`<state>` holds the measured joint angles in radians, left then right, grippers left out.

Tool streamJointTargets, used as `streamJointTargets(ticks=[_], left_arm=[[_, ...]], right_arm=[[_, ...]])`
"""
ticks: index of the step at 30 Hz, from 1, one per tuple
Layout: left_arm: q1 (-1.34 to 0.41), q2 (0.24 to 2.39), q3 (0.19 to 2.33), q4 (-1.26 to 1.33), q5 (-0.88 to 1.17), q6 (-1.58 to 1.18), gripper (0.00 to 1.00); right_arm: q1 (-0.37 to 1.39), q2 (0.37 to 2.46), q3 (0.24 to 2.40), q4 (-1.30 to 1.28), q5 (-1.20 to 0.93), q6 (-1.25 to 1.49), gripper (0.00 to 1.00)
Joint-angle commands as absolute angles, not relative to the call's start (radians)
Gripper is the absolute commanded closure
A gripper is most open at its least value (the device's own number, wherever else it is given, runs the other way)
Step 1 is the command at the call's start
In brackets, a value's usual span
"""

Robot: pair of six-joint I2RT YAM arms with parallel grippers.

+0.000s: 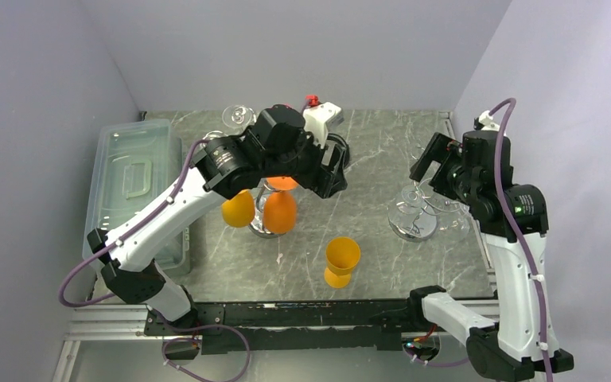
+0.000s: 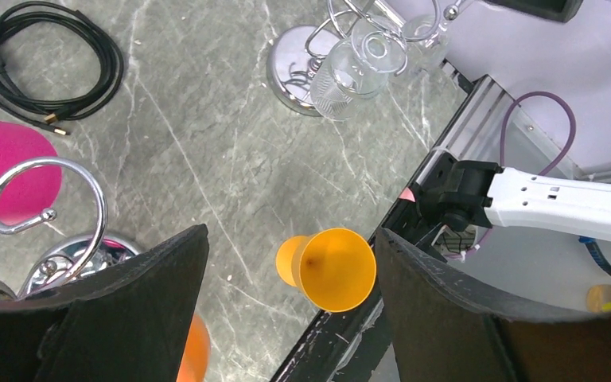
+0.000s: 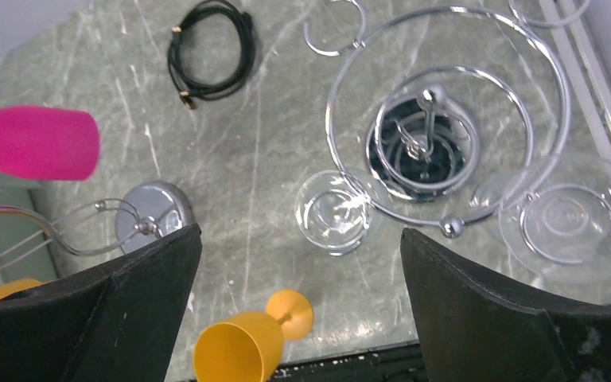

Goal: Take the wine glass off the wine glass rack
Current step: Pick up the wine glass from the wine rack.

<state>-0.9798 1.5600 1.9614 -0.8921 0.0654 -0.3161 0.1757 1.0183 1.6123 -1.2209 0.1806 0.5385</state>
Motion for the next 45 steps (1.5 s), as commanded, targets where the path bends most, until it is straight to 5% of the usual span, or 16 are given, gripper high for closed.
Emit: streamJointTargets(ticks=[1, 20, 45], left_arm=[[-0.954, 1.537, 1.949, -0.827, 0.144, -0.307, 0.18], [-0.945, 1.547, 1.925, -0.803, 0.188, -0.31, 0.18], [-0.945, 1.569, 1.926, -0.807, 0.202, -0.315, 0.18]], right_arm=[[0.185, 1.011, 1.558, -1.295, 0.229, 0.556, 0.03], [0.4, 1.142, 1.492, -1.308, 0.477, 0.637, 0.06], [0.4, 1.154, 1.385, -1.216, 0.475, 0.629, 0.27]])
